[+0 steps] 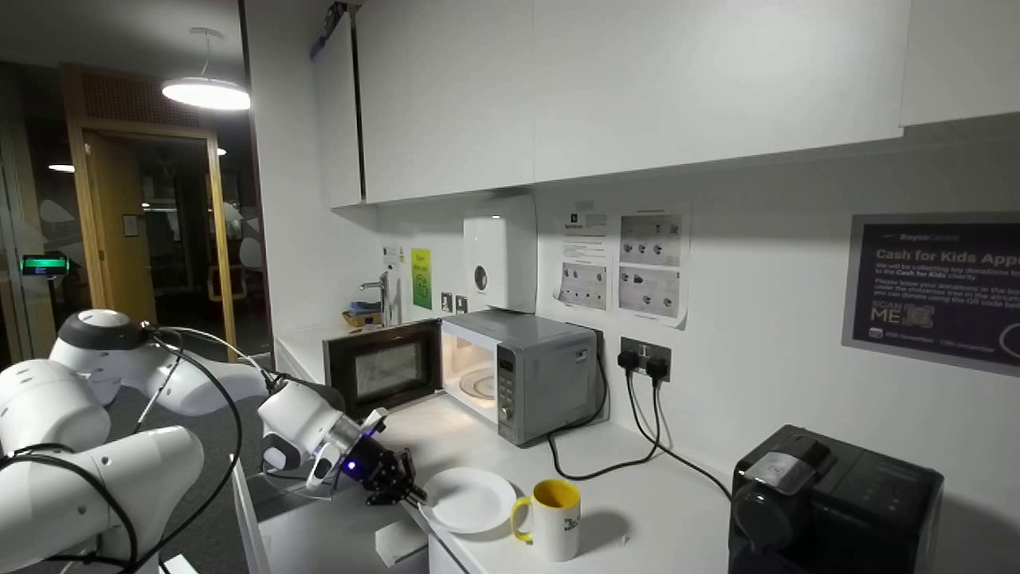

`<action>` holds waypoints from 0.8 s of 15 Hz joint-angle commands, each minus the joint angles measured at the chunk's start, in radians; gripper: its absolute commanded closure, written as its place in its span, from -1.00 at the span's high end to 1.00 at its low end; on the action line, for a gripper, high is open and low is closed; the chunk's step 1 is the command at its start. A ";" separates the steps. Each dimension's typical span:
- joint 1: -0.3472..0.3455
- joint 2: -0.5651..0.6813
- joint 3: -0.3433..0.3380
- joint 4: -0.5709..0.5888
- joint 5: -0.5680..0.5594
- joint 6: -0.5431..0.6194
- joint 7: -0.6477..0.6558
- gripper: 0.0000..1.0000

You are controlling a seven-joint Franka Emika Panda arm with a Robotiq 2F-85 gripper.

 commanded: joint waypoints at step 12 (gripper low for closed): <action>-0.036 -0.076 -0.031 0.011 0.121 0.071 -0.216 -0.98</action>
